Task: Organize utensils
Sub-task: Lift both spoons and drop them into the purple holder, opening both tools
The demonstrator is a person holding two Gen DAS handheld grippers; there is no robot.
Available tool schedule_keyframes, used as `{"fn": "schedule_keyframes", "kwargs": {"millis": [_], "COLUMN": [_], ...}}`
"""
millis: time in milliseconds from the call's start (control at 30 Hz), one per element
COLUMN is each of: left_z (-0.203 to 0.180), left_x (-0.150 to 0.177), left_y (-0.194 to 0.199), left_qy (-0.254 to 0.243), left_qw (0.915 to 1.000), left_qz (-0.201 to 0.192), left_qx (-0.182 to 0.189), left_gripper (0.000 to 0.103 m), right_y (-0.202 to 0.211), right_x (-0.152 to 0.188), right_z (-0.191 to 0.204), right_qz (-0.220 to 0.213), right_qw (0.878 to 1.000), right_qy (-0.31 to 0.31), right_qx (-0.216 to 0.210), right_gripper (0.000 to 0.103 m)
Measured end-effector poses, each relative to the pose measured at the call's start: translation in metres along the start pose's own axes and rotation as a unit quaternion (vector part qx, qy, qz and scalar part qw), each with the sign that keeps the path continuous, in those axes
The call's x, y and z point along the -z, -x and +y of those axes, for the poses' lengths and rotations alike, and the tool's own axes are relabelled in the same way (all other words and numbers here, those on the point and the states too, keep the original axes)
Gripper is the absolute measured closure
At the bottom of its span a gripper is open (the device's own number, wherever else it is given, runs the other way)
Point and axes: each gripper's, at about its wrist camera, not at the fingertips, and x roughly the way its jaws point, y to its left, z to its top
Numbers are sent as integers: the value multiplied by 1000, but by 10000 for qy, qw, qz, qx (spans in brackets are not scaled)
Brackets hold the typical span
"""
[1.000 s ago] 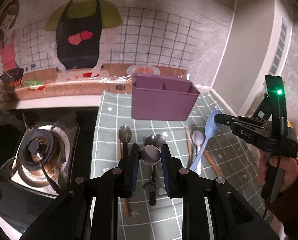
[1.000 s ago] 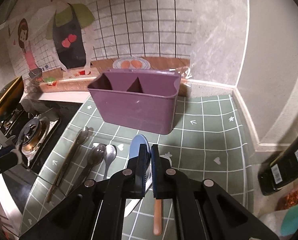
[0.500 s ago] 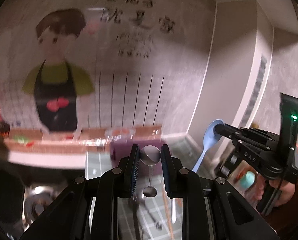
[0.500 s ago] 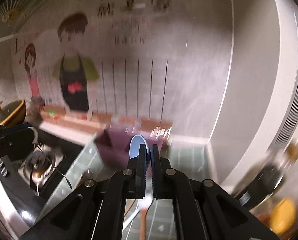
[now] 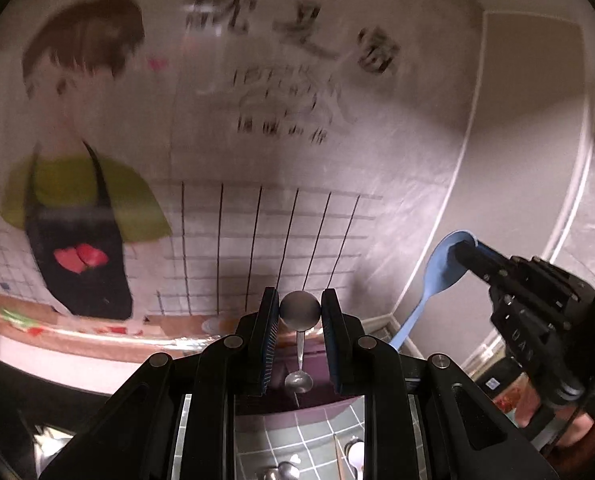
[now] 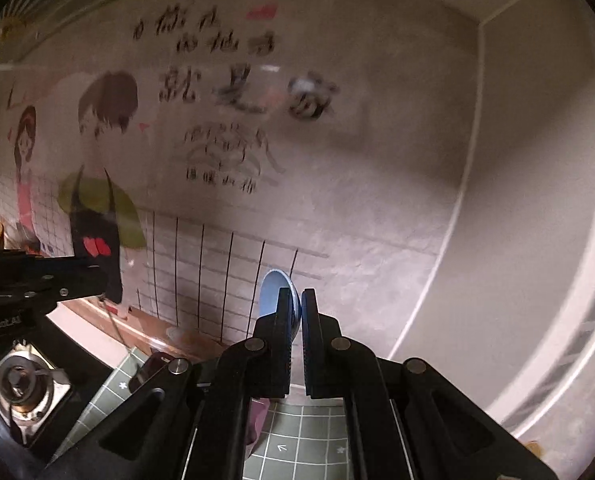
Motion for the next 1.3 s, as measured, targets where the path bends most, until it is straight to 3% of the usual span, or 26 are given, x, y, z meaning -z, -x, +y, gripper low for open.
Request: {"fn": "schedule_keyframes", "kwargs": {"millis": [233,433,600,867,1033,1200,1300], "left_z": [18,24,24,35,40,47,50], "left_x": [29,49,70,93,96,88,84], "left_y": [-61,-93,-110,-128,-117,-89,-70], "left_qy": [8,125,110,337,414,691,773], "left_qw": [9990,9974,9949,9900,9912,9932,9935], "left_qz": [394,691,978,1337,1191,817,648], "left_qx": [-190,-180,-199,-303,-404,-450,-535], "left_gripper": [81,81,81,81,79,61,60], "right_y": [-64,-102,-121,-134,-129,-105,-88], "right_x": [37,75,101,127,131,125,121], "right_z": [10,16,16,27,25,14,8], "right_qz": [493,1065,1466,1835,1837,1534,1406], "right_qw": [9985,9919,9818,9722,9708,9779,9803], "right_qy": [-47,-206,-631,-682,-751,-797,-816], "right_qx": [-221,-658,-1027,-1288,-1347,-1180,-1119], "right_gripper": [98,98,98,96,95,76,75]}}
